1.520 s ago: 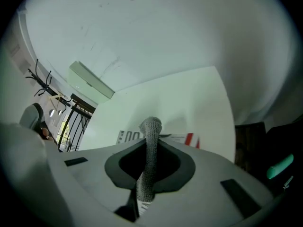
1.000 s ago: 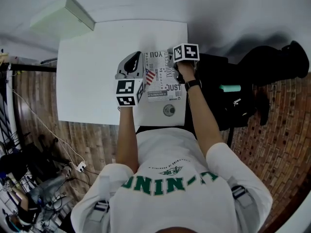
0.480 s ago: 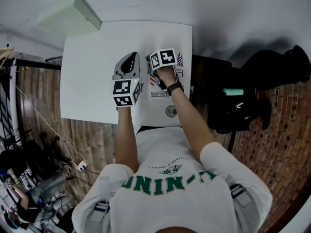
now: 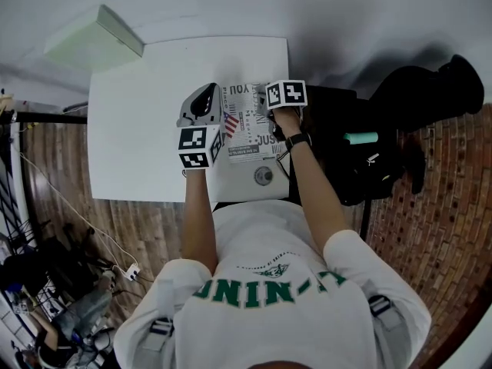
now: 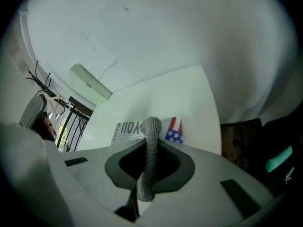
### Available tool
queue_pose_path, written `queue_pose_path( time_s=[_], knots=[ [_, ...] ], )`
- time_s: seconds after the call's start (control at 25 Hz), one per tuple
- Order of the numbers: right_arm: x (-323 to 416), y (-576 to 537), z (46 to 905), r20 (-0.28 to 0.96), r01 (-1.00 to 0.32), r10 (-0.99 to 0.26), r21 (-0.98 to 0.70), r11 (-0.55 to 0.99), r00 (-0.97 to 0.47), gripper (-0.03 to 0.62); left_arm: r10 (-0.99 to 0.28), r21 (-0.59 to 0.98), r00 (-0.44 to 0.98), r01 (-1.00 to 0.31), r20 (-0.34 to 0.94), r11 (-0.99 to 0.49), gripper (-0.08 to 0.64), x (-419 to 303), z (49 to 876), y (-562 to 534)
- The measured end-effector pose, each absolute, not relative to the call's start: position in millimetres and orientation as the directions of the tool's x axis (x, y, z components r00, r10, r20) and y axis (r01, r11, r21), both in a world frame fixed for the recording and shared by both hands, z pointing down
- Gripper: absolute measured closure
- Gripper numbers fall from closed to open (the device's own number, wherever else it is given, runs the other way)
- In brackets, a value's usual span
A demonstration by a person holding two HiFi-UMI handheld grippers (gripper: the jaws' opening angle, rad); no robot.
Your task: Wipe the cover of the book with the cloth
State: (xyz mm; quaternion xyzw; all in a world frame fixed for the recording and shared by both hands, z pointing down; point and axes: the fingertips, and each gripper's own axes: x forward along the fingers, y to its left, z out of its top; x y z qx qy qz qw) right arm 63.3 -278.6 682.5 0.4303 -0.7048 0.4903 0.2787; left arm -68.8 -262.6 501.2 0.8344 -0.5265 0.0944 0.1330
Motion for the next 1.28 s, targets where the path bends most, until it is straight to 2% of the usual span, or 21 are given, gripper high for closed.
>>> queue_pose_path(
  time_s=[0.12, 0.36, 0.48, 0.68, 0.84, 1.04, 1.28],
  knots=[
    [90, -280, 682, 0.821, -0.893, -0.356, -0.435, 0.114, -0.446, 0.557, -0.850, 0.122, 0.433, -0.901, 0.300, -0.416, 0.555, -65, 503, -261],
    [93, -280, 681, 0.836, -0.907, -0.359, -0.411, 0.089, -0.414, 0.557, -0.863, 0.118, 0.406, -0.914, 0.301, -0.389, 0.555, -75, 502, -257],
    [60, -274, 672, 0.807, -0.874, -0.352, -0.478, 0.084, -0.475, 0.557, -0.872, 0.115, 0.372, -0.928, 0.320, -0.354, 0.555, -88, 503, -254],
    [-34, -254, 669, 0.769, -0.809, -0.259, -0.528, 0.258, -0.585, 0.557, -0.889, 0.174, 0.312, -0.948, 0.334, -0.267, 0.554, -112, 506, -247],
    [-68, -243, 678, 0.778, -0.792, -0.205, -0.520, 0.321, -0.594, 0.557, -0.897, 0.157, 0.291, -0.955, 0.333, -0.252, 0.555, -122, 500, -239],
    [-57, -243, 683, 0.779, -0.802, -0.227, -0.514, 0.303, -0.585, 0.557, -0.898, 0.148, 0.288, -0.956, 0.334, -0.251, 0.555, -125, 500, -234],
    [14, -252, 682, 0.785, -0.841, -0.302, -0.502, 0.202, -0.541, 0.557, -0.883, 0.151, 0.335, -0.942, 0.330, -0.301, 0.555, -101, 501, -239]
  ],
)
